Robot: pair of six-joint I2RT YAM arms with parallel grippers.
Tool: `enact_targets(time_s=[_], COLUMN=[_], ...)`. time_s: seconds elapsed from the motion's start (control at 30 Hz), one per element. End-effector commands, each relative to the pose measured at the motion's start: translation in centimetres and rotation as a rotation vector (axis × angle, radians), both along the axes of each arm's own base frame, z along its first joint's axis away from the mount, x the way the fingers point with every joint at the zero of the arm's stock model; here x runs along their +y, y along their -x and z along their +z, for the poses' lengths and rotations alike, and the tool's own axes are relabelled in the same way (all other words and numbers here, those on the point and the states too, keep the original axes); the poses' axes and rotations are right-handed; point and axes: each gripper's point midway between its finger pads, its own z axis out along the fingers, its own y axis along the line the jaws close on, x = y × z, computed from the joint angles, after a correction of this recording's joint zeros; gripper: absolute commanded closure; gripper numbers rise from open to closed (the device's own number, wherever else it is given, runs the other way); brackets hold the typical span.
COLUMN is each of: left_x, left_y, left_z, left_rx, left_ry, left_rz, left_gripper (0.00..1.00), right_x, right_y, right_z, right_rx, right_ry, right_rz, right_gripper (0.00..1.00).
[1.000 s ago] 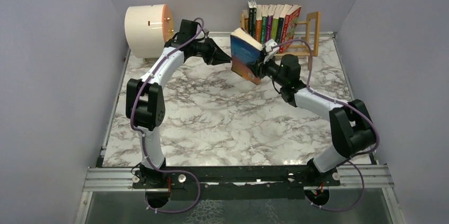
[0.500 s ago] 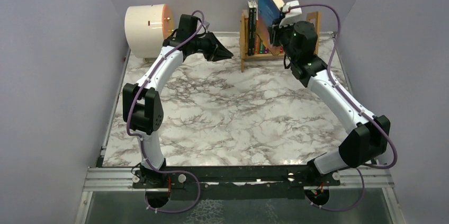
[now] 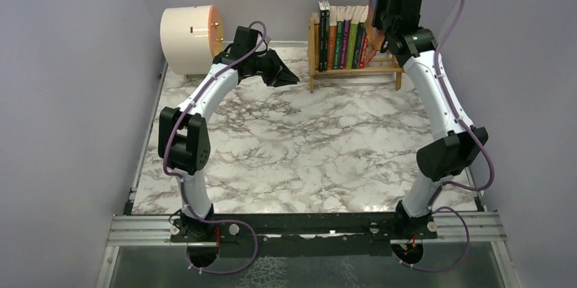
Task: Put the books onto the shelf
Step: Place the book on the shelf.
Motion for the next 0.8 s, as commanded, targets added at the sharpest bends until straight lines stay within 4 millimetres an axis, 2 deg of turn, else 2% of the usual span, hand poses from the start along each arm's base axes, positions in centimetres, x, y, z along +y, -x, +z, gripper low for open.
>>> enact_targets(time_s=[0.0, 0.17, 0.37, 0.5, 0.77], left_x=[0.3, 0.3, 0.4, 0.6, 0.7], left_y=[0.5, 0.4, 0.6, 0.5, -0.6], left_z=[0.9, 0.3, -0.9, -2.0, -3.0], left_rx=[-0.04, -0.03, -0.011, 0.002, -0.041], left_ry=[-0.018, -0.026, -0.041, -0.064, -0.102], left_rz=[0.009, 0.013, 0.015, 0.023, 0.013], left_gripper=[0.93, 0.93, 0.93, 0.93, 0.93], right_x=[-3.0, -5.5, -7.3, -7.7, -7.8], right_y=[0.3, 0.0, -0.5, -1.4, -2.5], right_z=[0.7, -1.2, -4.1, -5.9, -6.5], right_rx=[-0.005, 0.025, 0.055, 0.066, 0.03], right_ry=[-0.046, -0.035, -0.043, -0.045, -0.042], right_rz=[-0.106, -0.18, -0.21, -0.213, -0.205], right_gripper=[0.99, 0.99, 0.99, 0.99, 0.99])
